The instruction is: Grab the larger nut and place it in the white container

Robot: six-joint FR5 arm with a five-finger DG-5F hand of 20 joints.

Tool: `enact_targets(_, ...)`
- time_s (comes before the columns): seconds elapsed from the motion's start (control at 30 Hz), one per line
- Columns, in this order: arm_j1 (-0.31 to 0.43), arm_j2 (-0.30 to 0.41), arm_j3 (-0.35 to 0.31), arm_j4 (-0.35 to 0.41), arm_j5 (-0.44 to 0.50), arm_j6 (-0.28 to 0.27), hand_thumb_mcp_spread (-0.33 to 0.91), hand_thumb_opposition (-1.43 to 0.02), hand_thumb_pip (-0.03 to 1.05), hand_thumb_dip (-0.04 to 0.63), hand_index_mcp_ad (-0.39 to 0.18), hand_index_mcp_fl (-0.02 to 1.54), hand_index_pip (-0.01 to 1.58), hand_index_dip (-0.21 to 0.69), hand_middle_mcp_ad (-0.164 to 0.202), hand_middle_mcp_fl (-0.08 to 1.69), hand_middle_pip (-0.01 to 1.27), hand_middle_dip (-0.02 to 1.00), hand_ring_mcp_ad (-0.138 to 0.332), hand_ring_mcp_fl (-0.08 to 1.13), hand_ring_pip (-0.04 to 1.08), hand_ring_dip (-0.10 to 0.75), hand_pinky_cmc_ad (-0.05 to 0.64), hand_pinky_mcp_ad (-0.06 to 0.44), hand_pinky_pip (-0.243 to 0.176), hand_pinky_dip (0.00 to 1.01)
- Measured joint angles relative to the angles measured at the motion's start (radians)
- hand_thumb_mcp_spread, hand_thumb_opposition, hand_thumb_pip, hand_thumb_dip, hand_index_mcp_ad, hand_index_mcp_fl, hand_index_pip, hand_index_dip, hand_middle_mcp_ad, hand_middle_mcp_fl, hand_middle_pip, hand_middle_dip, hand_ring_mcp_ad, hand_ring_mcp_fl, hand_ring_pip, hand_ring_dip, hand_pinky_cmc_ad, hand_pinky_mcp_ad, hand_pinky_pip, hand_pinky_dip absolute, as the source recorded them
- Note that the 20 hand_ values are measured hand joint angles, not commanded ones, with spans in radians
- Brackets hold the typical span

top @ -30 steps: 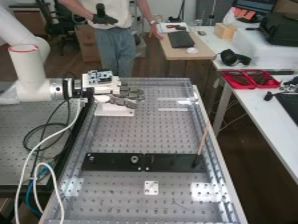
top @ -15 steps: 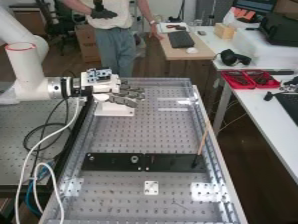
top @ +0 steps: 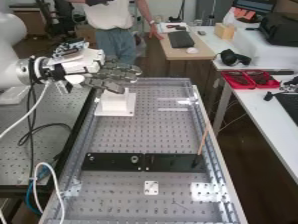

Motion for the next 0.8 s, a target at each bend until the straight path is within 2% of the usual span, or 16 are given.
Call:
enact_targets(0.17,-0.055,0.024,0.016,-0.034,0.020,-0.015,0.17,-0.81,0.83,0.253,-0.084,0.01,0.91,-0.133,0.070,0.12,0.12,0.21,0.157,0.00,0.13,0.091,0.333,0.262,-0.049,0.52)
enact_targets(0.37,-0.086,0.028,0.054,-0.081,-0.016,-0.039,0.16,-0.81,0.83,0.236,-0.084,0.01,0.53,-0.185,0.070,0.12,0.12,0.23,0.157,0.01,0.12,0.098,0.333,0.281,-0.045,0.52)
enact_targets(0.57,-0.099,0.027,0.080,-0.117,-0.047,-0.056,0.16,-0.81,0.82,0.236,-0.084,0.01,0.37,-0.190,0.070,0.13,0.12,0.24,0.159,0.00,0.10,0.103,0.333,0.281,-0.045,0.52)
enact_targets(0.7,-0.110,0.027,0.090,-0.141,-0.053,-0.041,0.16,-0.81,0.82,0.236,-0.086,0.00,0.29,-0.190,0.070,0.13,0.12,0.24,0.159,0.00,0.10,0.103,0.333,0.281,-0.045,0.52)
enact_targets(0.8,-0.128,0.027,0.114,-0.202,-0.072,-0.022,0.14,-0.81,0.80,0.236,-0.086,0.02,0.26,-0.190,0.070,0.13,0.12,0.24,0.159,0.00,0.10,0.103,0.330,0.278,-0.054,0.51)
